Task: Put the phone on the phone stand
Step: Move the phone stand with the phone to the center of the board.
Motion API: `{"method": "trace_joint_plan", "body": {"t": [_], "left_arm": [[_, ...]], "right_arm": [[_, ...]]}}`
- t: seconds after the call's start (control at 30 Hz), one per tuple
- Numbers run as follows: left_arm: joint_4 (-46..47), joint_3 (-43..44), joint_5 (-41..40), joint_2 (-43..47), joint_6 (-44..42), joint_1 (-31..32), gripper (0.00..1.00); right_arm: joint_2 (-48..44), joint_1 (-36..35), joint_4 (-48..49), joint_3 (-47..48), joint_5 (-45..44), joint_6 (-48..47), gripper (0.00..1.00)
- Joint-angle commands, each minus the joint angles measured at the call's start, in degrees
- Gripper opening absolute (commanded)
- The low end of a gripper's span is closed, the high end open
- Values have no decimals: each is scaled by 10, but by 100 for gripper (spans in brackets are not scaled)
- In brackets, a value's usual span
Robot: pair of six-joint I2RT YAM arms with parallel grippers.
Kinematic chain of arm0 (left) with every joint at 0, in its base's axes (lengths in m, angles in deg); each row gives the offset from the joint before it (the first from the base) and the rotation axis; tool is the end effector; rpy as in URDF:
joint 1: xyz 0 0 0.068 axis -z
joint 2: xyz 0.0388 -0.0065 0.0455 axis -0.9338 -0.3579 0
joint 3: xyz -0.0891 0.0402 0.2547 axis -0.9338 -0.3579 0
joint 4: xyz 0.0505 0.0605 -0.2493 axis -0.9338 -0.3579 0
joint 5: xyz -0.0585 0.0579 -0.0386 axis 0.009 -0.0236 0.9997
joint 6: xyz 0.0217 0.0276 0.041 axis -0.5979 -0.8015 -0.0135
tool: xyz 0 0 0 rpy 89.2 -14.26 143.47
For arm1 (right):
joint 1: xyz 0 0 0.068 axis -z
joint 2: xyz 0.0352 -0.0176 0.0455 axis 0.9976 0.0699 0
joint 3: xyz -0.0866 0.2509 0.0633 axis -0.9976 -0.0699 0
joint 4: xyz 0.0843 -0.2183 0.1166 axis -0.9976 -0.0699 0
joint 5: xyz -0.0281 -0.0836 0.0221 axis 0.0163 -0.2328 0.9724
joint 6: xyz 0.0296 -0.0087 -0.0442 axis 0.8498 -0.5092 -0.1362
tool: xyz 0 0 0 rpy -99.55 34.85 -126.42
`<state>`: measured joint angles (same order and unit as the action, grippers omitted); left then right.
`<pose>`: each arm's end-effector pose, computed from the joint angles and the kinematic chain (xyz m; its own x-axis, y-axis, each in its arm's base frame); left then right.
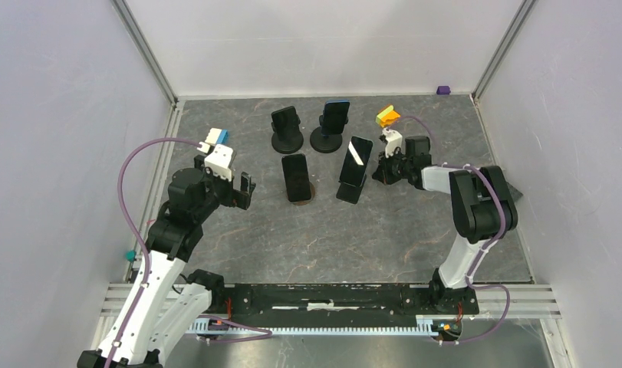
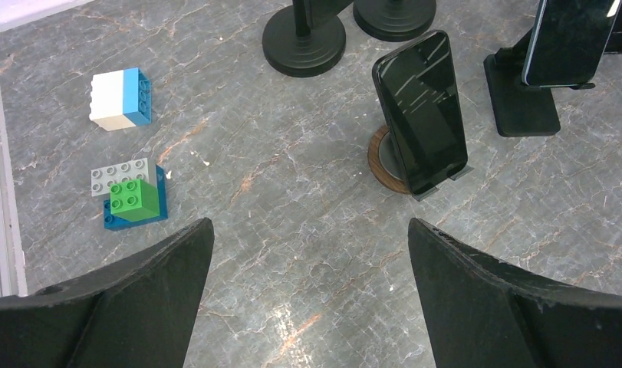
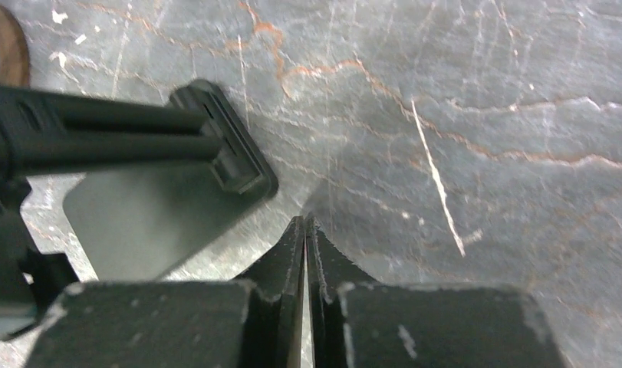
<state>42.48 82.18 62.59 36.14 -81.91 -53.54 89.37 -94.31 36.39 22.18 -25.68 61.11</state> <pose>0.1474 -0.0440 0.3240 -0.3088 0.1747 -0.9349 0.3712 0.9272 0.0507 0.3439 0.0675 0.1361 -0.6505 -0.1677 -0.7407 -0.5212 0.8079 0.2749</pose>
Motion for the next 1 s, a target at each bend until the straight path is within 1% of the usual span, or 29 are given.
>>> {"method": "trace_joint_plan", "body": {"t": [0.0, 0.3, 0.53, 0.8, 0.97], "left_arm": [[24, 15, 8, 3, 18, 0, 100], [24, 14, 4, 7, 17, 0, 100], [24, 15, 4, 5, 16, 0, 100], [23, 14, 4, 7, 16, 0, 100], [22, 15, 4, 8, 16, 0, 100]], "right_arm": [[34, -12, 19, 31, 20, 44, 6], [69, -15, 25, 44, 48, 89, 1], [76, -27, 27, 50, 65, 100, 0], [94, -46, 24, 78, 77, 102, 0], [88, -40, 0, 100, 52, 73, 0]]}}
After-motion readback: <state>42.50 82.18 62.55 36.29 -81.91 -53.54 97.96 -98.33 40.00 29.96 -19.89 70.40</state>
